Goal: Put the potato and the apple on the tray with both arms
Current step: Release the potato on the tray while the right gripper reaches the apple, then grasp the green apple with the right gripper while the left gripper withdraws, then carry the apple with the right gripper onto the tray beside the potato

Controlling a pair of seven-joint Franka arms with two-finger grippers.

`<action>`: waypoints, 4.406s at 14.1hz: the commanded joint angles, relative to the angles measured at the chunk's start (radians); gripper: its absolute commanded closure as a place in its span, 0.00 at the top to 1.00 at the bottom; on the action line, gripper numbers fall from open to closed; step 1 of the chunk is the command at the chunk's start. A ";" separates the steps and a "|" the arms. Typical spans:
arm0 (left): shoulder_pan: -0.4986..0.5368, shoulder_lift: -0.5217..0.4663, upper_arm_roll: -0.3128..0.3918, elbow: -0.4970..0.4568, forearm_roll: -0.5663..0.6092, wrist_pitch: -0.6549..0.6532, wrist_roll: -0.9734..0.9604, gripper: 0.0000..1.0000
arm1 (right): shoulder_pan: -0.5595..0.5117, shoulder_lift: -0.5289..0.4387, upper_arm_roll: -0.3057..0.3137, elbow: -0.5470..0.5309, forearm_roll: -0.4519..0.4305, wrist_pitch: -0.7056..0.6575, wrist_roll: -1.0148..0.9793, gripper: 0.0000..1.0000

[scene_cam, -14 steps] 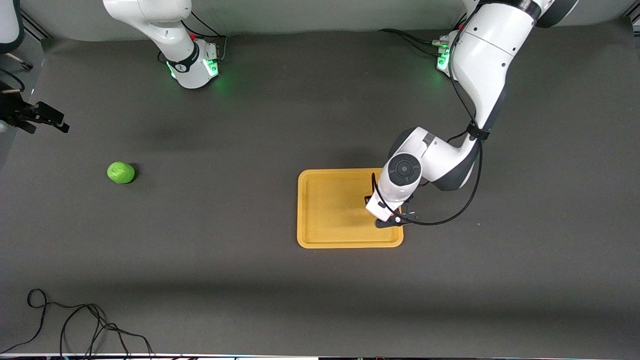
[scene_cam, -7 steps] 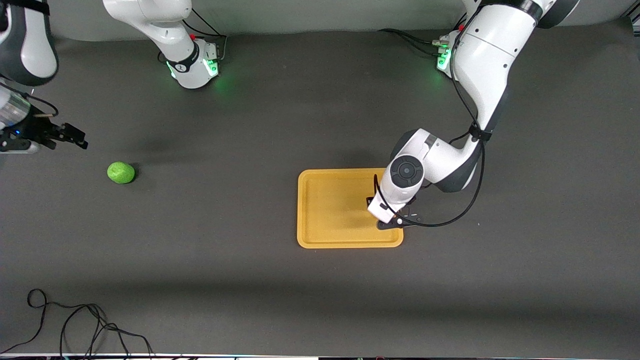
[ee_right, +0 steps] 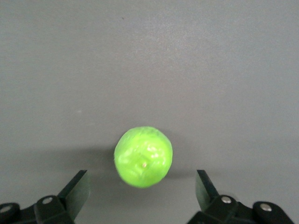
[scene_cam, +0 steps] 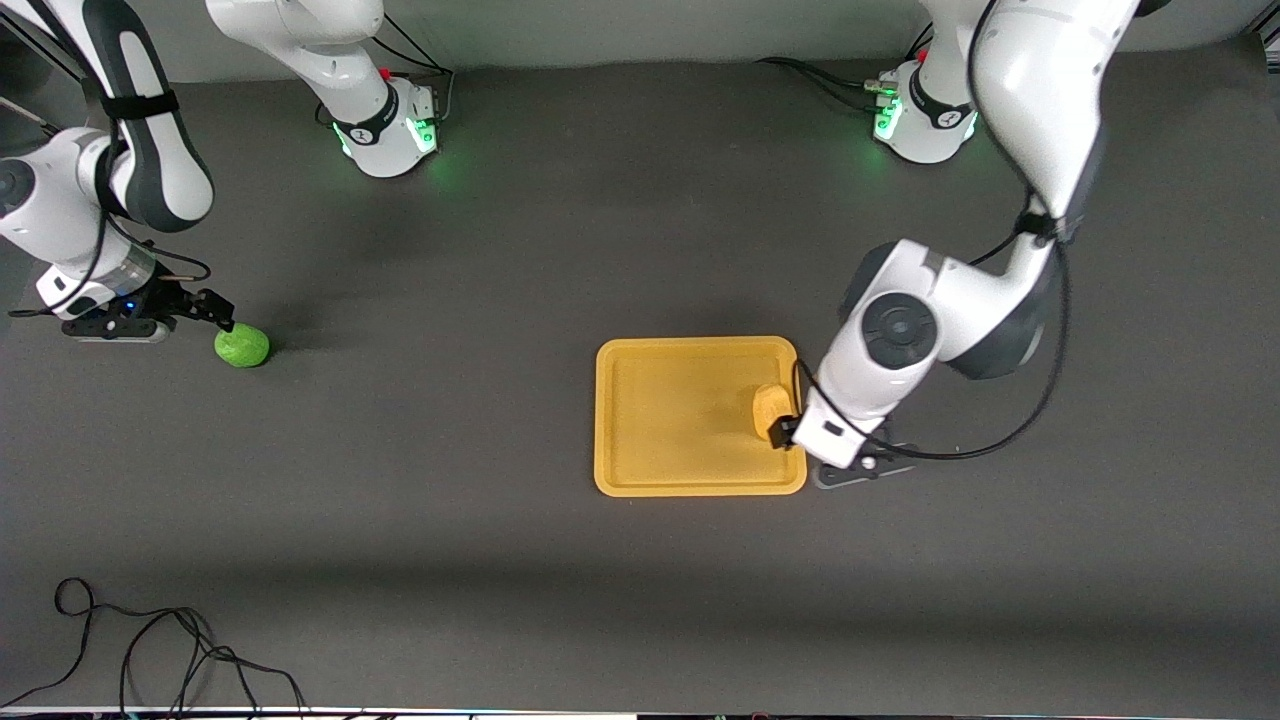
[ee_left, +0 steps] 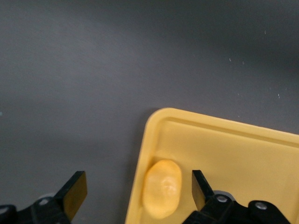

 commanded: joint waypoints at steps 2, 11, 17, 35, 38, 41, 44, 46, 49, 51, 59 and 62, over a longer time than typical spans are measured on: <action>0.162 -0.153 -0.006 -0.024 -0.050 -0.187 0.262 1.00 | 0.008 0.132 -0.013 0.010 -0.001 0.102 -0.010 1.00; 0.357 -0.385 0.000 -0.096 -0.073 -0.400 0.522 1.00 | 0.014 0.238 0.027 0.055 0.019 0.121 -0.007 0.47; 0.423 -0.423 0.015 -0.051 -0.131 -0.421 0.652 1.00 | 0.114 0.146 0.045 0.486 0.044 -0.447 -0.001 0.45; 0.306 -0.437 0.176 -0.033 -0.139 -0.536 0.753 1.00 | 0.814 0.853 0.271 1.586 0.256 -0.760 1.248 0.45; 0.314 -0.433 0.178 -0.036 -0.139 -0.536 0.798 1.00 | 0.881 0.968 0.271 1.589 0.230 -0.633 1.321 0.45; 0.316 -0.411 0.179 -0.034 -0.139 -0.522 0.806 1.00 | 0.909 1.050 0.271 1.589 0.198 -0.551 1.352 0.45; 0.313 -0.404 0.179 -0.036 -0.139 -0.525 0.806 1.00 | 0.907 1.088 0.271 1.589 0.196 -0.502 1.352 0.45; 0.308 -0.405 0.178 -0.041 -0.139 -0.539 0.821 1.00 | 0.906 1.103 0.268 1.590 0.177 -0.493 1.351 0.45; 0.299 -0.404 0.176 -0.042 -0.139 -0.559 0.838 1.00 | 0.898 1.103 0.266 1.590 0.177 -0.485 1.351 0.67; 0.305 -0.410 0.176 -0.041 -0.139 -0.559 0.847 1.00 | 0.895 1.102 0.266 1.590 0.177 -0.477 1.351 1.00; 0.316 -0.416 0.176 -0.044 -0.144 -0.550 0.871 0.99 | 0.849 0.918 0.269 1.613 0.187 -0.783 1.345 1.00; 0.313 -0.422 0.178 -0.045 -0.156 -0.561 0.872 0.99 | 0.779 0.789 0.271 1.609 0.189 -0.923 1.313 1.00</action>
